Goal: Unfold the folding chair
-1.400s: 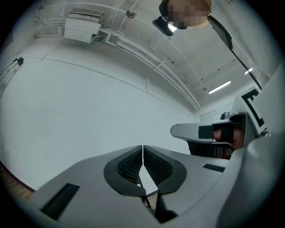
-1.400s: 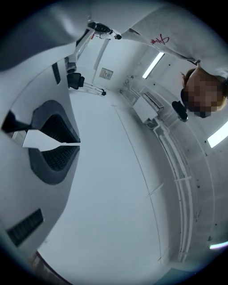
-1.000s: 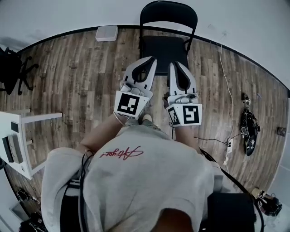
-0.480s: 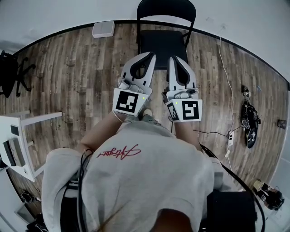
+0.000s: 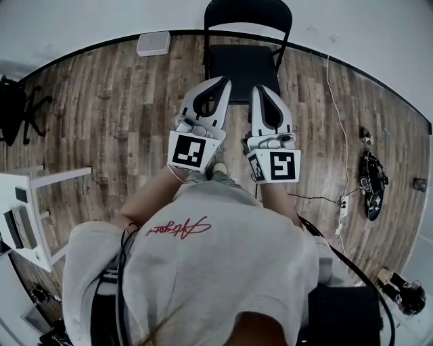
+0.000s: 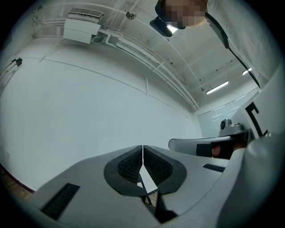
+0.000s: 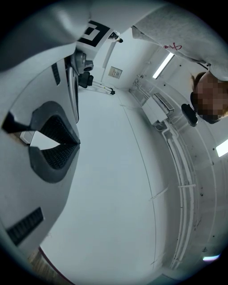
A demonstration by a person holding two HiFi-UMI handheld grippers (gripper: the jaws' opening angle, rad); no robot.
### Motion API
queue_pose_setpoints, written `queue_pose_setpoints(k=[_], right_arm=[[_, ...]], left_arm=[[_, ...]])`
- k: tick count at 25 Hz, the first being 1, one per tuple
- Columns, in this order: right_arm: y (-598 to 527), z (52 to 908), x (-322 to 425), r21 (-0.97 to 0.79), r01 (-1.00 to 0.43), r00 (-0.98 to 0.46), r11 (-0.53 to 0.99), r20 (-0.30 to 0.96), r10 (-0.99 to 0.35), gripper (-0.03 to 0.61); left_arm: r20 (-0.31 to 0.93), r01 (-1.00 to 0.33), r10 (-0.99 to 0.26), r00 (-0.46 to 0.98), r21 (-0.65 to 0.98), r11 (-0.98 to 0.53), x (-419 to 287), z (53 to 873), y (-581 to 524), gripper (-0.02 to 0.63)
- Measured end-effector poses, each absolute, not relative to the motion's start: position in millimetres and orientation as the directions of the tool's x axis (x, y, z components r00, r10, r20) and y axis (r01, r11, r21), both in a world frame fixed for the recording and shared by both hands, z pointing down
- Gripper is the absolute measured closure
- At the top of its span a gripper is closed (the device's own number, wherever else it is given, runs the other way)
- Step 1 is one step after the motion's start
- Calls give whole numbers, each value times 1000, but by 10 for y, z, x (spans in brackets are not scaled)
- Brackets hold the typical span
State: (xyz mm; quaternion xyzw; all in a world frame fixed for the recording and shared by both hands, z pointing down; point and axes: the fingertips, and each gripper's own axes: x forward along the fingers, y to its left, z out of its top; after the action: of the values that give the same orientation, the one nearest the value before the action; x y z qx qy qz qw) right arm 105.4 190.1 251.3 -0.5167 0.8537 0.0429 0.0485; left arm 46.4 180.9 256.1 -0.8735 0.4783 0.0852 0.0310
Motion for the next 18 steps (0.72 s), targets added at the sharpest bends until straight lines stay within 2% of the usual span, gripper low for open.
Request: queue_pose_setpoints(k=[18], right_arm=[[1977, 2482, 1011, 35, -874, -485, 485, -123, -866, 561]], left_arm=[[-188, -846, -833, 520, 18, -533, 480, 2495, 1851, 594]])
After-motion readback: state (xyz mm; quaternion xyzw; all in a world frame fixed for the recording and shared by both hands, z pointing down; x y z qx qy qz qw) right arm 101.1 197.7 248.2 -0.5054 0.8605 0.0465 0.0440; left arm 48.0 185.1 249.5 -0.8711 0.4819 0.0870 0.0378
